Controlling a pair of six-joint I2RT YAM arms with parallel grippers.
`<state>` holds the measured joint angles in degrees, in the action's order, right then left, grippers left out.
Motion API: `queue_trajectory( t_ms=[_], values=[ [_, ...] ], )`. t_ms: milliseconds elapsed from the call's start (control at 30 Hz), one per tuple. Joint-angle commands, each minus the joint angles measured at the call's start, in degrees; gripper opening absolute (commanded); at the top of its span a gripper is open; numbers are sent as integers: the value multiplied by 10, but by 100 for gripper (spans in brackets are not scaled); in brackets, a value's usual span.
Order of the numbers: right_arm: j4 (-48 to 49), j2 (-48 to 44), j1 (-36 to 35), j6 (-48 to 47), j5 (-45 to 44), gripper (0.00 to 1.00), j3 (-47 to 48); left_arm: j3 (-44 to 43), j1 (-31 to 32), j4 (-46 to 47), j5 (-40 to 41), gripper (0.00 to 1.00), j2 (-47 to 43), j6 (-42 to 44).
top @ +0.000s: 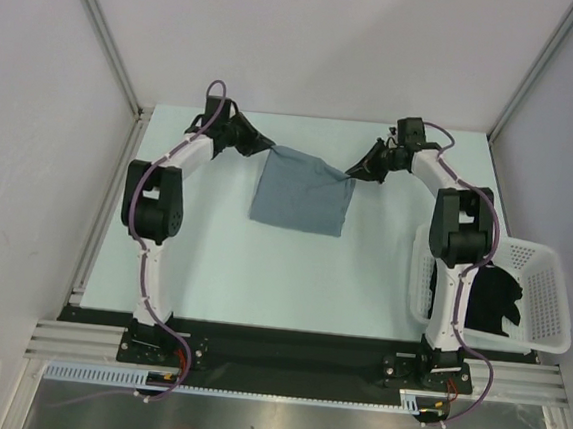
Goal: Fold and stack the t-shirts
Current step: Fold the tshirt
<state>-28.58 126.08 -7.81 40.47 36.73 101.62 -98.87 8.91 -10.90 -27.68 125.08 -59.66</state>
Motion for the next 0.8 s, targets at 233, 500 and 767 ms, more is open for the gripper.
queue_trajectory(
  t_ms=[233, 500, 767],
  values=[
    [-30, 101, 13, -6, 24, 2, 138, -54, -10, 57, -16, 0, 60, -40],
    [-32, 135, 20, 6, 29, 3, 185, -61, -18, 79, -21, 0, 88, -59],
    [-47, 156, 47, -6, 11, 46, 239, -224, -27, -140, 69, 32, 127, 104]
  ],
)
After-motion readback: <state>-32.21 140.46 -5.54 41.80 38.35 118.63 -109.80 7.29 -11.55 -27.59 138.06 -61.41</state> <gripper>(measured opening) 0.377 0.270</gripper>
